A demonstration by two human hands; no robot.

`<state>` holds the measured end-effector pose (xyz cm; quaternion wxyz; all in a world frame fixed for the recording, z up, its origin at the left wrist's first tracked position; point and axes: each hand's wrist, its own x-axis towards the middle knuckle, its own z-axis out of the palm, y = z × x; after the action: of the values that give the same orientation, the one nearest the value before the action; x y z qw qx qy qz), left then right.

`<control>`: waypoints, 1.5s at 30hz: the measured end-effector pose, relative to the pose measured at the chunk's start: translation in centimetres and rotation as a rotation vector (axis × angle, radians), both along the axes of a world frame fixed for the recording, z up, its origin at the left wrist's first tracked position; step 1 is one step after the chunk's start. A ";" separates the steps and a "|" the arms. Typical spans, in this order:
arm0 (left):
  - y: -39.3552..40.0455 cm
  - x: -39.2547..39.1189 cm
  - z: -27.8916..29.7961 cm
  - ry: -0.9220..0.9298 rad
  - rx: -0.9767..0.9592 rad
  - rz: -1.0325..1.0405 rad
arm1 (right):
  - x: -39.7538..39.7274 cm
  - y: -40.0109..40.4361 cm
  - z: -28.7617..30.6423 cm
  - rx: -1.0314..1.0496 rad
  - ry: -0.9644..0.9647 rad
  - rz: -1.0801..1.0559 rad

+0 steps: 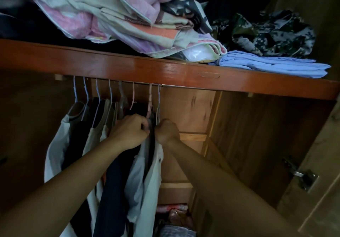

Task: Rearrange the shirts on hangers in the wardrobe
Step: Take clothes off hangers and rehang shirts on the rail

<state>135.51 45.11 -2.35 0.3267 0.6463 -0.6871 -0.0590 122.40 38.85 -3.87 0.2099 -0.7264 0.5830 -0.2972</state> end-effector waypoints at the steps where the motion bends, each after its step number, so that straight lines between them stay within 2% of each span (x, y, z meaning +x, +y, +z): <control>1: -0.1 0.2 -0.1 0.005 -0.008 0.008 | -0.4 0.0 0.0 -0.050 0.014 -0.036; 6: -0.4 0.4 0.0 0.026 -0.032 0.002 | -2.2 0.0 0.9 -0.197 0.020 -0.095; 14: -0.4 -1.5 0.7 0.046 -0.011 -0.011 | -5.7 0.4 1.2 -0.247 -0.014 -0.074; 19: -1.0 -2.7 1.0 0.073 0.003 -0.057 | -6.5 0.2 3.6 -0.269 0.137 -0.077; 22: -2.0 -2.9 0.8 0.098 -0.007 -0.076 | -6.0 0.3 4.5 -0.323 0.147 -0.073; 28: -4.7 -3.1 0.4 0.076 0.005 -0.118 | -8.4 1.3 2.4 -0.305 0.139 -0.097; 33: -6.1 -3.9 -0.3 -0.023 0.102 -0.220 | -11.5 3.1 -0.1 -0.280 0.153 -0.159; 36: -6.2 -5.3 -0.6 -0.220 0.029 -0.151 | -13.3 4.7 -0.6 -0.320 0.158 -0.180; 38: -6.3 -6.2 -0.4 -0.267 -0.012 -0.149 | -14.7 6.2 -0.5 -0.335 0.138 -0.172; 41: -6.9 -7.3 0.0 -0.254 0.002 -0.164 | -16.7 9.0 -0.3 -0.345 0.097 -0.167; 45: -5.4 -11.7 -1.2 -0.113 0.001 -0.250 | -20.0 13.1 0.0 -0.367 0.035 -0.174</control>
<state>123.82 39.70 -3.55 0.2772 0.5581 -0.7795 -0.0632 102.38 51.94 -3.86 0.0372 -0.7045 0.5832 -0.4027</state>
